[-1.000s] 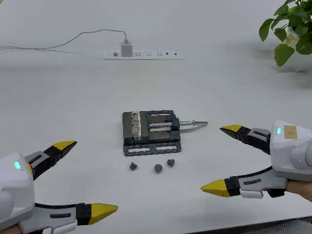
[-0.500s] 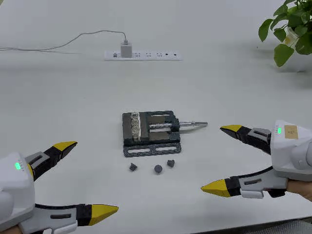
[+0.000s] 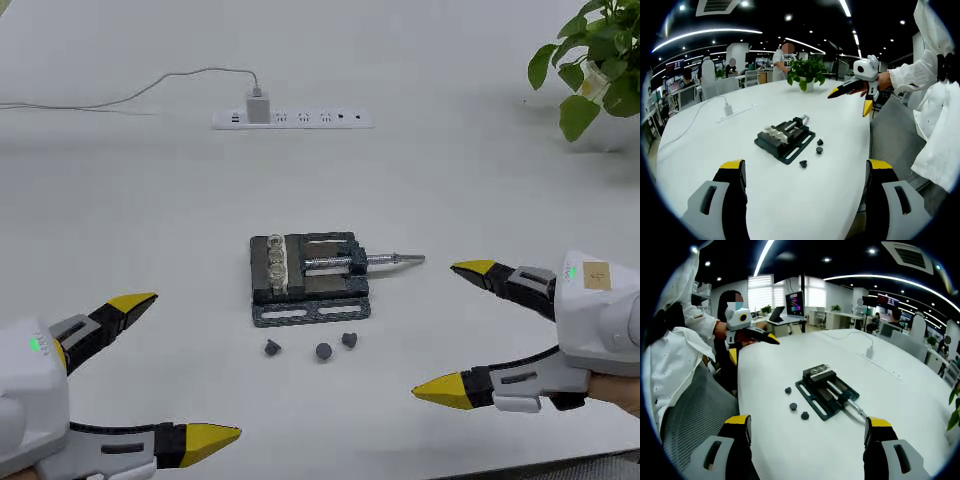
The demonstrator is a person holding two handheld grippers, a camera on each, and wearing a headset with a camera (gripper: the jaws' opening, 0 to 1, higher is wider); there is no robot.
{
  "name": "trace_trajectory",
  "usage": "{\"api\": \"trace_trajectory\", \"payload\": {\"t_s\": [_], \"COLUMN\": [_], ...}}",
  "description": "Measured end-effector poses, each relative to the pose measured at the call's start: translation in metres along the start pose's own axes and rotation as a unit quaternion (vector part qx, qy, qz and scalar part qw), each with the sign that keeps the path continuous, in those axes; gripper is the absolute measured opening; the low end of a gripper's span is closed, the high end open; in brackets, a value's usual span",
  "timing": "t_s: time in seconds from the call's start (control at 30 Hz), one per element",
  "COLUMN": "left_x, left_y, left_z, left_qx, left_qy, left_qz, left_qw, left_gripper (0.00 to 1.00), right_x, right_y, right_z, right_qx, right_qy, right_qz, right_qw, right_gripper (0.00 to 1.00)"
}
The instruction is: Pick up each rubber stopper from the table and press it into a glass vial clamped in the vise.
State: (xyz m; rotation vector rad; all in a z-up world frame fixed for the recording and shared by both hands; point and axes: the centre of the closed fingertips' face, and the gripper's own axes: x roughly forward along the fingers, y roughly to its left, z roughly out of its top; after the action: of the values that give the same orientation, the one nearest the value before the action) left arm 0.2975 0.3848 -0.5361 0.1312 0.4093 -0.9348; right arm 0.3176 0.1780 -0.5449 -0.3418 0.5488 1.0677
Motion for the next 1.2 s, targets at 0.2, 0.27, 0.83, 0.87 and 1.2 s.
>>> {"api": "trace_trajectory", "payload": {"t_s": [0.2,0.27,0.83,0.87,1.2], "left_x": [0.0,0.0,0.016,0.017,0.04], "left_y": [0.0,0.0,0.001,0.001,0.01], "left_z": [0.0,0.0,-0.003,-0.002,-0.01], "left_qx": [0.001,0.0,-0.002,-0.003,-0.019], "left_qy": [0.001,0.002,0.017,0.017,0.048], "left_qz": [-0.001,-0.001,-0.004,-0.004,0.012], "left_qw": [1.0,1.0,0.9998,0.9998,0.9986], "left_gripper": [0.99,0.99,0.9,0.89,0.74], "right_x": [0.0,0.0,0.001,0.001,-0.001], "right_y": [0.0,0.0,-0.002,-0.002,-0.003], "right_z": [0.001,0.001,-0.001,-0.001,-0.004], "right_qx": [-0.001,-0.001,0.004,0.005,0.009], "right_qy": [-0.001,-0.001,-0.005,-0.005,-0.005], "right_qz": [0.001,0.001,-0.001,-0.001,-0.003], "right_qw": [1.0,1.0,1.0,1.0,0.9999], "right_gripper": [0.92,0.92,0.92,0.92,0.91]}}
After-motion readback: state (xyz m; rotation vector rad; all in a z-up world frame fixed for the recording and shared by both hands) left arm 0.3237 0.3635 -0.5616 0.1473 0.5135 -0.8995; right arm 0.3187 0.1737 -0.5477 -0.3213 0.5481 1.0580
